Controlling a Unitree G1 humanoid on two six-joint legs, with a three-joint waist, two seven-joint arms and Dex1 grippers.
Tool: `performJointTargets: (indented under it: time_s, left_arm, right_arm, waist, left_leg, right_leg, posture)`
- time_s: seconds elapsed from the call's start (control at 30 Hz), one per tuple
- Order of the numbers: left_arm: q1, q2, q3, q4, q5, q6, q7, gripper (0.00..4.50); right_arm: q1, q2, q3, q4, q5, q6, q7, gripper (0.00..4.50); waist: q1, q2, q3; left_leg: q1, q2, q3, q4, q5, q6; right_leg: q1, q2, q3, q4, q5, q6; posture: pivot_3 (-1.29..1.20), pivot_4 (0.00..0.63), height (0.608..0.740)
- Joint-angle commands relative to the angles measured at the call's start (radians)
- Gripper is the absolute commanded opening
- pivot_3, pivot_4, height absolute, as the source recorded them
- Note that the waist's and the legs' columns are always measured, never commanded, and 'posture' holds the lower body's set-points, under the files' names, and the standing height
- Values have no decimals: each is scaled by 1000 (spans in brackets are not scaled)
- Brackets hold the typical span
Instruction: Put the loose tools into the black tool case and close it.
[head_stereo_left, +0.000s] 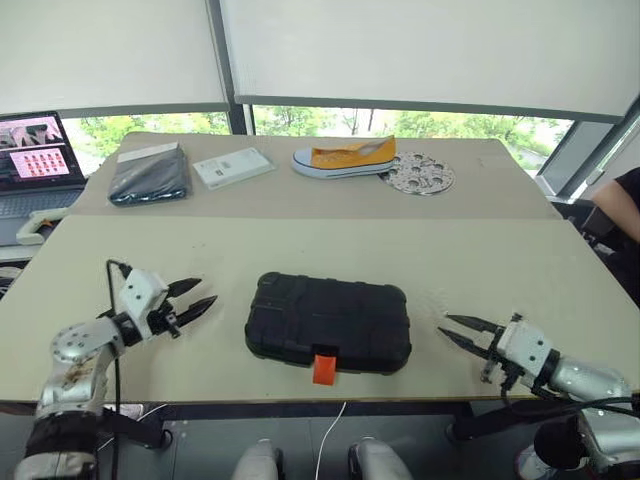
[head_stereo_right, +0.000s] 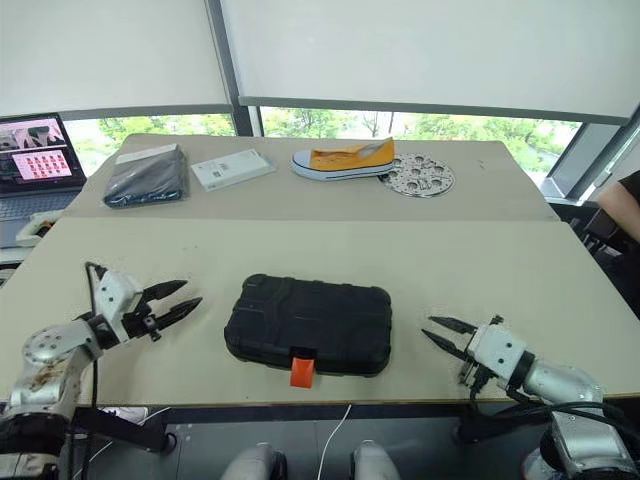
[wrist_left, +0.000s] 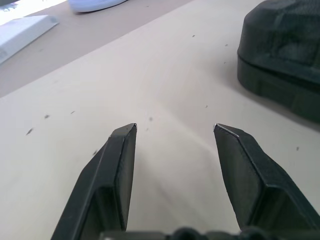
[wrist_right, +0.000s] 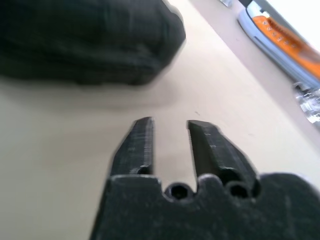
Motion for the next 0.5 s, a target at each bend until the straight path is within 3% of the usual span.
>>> performJointTargets:
  time_s: [0.03, 0.07, 0.13, 0.27, 0.5]
  left_arm:
    - [-95, -18, -51, 6, 9, 39, -16, 1166]
    - [-142, -33, -77, 30, 25, 42, -20, 625]
    - [-260, -70, -140, 113, 72, 49, -25, 23]
    - [-413, -94, -232, 307, 157, 76, -67, 23]
    - [-470, -96, -263, 421, 158, 67, -233, 23]
  right_arm:
    - [56, -53, -10, -201, 119, 167, 60, 16]
    - [79, -71, 7, -251, 127, 215, 77, 0]
    - [110, -103, 64, -330, 113, 291, 115, 0]
    - [84, -103, 149, -398, 93, 409, 128, 0]
    - [-71, 10, 199, -363, 69, 487, 91, 0]
  waist:
    - [0, 0, 0]
    - [1, -1, 0]
    - [5, -1, 0]
    - [7, -2, -1]
    - [-7, -4, 0]
  left_leg:
    - [0, 0, 0, 0, 0, 0]
    - [0, 0, 0, 0, 0, 0]
    - [0, 0, 0, 0, 0, 0]
    - [-3, -1, -1, 1, 0, 0]
    - [-5, -1, -2, 1, 0, 0]
  right_leg:
    - [0, 0, 0, 0, 0, 0]
    - [0, 0, 0, 0, 0, 0]
    - [0, 1, 0, -1, 0, 1]
    - [-1, 2, 0, -1, -1, 2]
    - [-4, 4, 0, -2, -1, 2]
  posture:
    - [0, 150, 740]
    - [0, 150, 740]
    - [0, 150, 740]
    - [0, 150, 740]
    - [0, 150, 740]
